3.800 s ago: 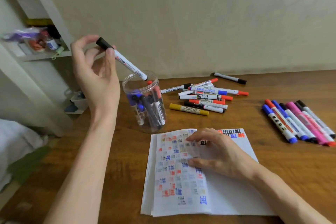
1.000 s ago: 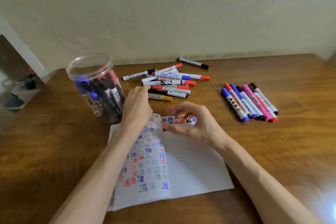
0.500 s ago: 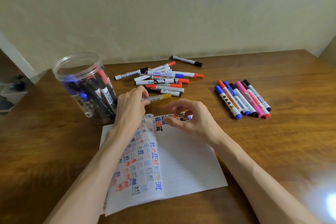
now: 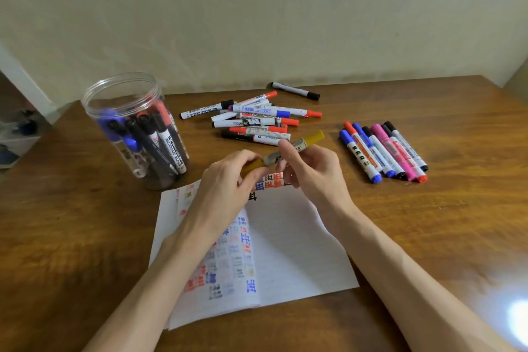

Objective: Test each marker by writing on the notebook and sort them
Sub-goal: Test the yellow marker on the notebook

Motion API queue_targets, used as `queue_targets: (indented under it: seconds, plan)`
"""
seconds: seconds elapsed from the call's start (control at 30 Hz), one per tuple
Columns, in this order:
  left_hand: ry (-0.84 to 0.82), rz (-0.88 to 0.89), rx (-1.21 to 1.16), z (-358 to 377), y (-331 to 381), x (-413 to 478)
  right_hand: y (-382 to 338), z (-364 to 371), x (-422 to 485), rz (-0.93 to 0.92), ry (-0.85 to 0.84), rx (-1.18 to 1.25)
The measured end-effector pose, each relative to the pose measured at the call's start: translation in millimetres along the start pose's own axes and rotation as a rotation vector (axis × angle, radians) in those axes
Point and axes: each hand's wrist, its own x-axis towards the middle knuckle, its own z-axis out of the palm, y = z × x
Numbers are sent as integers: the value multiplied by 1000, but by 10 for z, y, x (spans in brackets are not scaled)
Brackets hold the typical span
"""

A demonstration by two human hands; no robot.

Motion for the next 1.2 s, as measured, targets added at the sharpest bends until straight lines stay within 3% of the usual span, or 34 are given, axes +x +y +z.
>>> queue_targets:
  seconds: [0.2,0.73,1.2]
  plan:
    - [-47,101,37,-42,16,-47,18,88,-72,-36,-88,10]
    - [-239,-37,-246,-194,-32,-104,-61,76,-78,-104,-159,-59]
    - [-498,-163,-676,-335,-84,-72,-86,-31,-43,-215,-312,-115]
